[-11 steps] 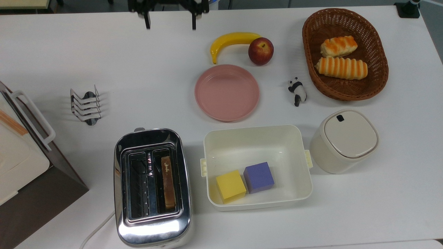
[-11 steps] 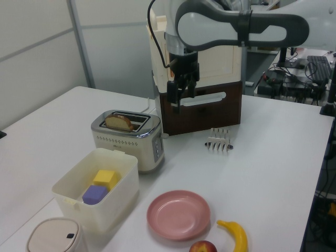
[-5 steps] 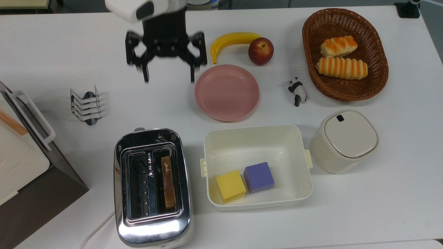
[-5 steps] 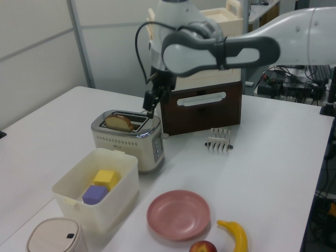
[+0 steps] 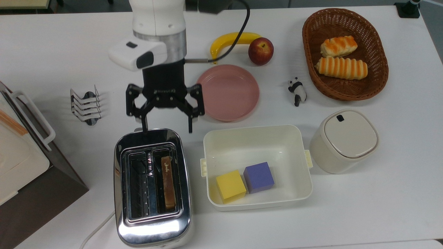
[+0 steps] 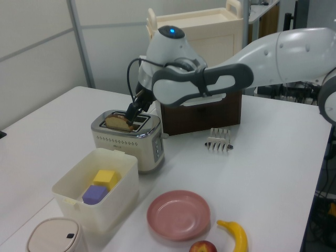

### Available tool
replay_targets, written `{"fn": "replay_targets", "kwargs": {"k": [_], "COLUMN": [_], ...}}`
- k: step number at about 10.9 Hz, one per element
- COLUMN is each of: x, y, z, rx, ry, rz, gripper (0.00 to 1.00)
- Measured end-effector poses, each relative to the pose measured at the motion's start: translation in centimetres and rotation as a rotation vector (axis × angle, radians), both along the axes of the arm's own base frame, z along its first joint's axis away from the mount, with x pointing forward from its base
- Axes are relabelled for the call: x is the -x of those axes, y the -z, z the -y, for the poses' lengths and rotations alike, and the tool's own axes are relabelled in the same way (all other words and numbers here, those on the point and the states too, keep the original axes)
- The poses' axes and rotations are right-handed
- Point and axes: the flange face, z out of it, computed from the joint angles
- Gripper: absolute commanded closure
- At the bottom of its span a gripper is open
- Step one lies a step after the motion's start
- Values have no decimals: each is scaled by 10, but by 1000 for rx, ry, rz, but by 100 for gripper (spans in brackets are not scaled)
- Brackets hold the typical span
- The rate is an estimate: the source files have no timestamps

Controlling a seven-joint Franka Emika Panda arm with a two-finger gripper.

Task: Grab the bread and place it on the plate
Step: 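Lower the open gripper over the toast slice in the toaster slot, then close the gripper on the toast and lift it out of the slot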

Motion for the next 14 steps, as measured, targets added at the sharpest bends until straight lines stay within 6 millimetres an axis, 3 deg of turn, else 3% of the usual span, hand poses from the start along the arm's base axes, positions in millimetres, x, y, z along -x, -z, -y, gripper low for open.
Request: {"fn": "replay_targets", "kwargs": {"k": [3,4,6,8,11,14], "x": [-16,-21,-27,-30,-32,-35], "y": [22,31,46,52,50,24], "z": [1,1,1,0,2,2], "rx": [-5,-7,2,39,51,53], "ry": [-3,-4,-12,-32,-34,-32], "rz": [72,96,123,133,140,189], "gripper": [23,34,79,99,100,100]}}
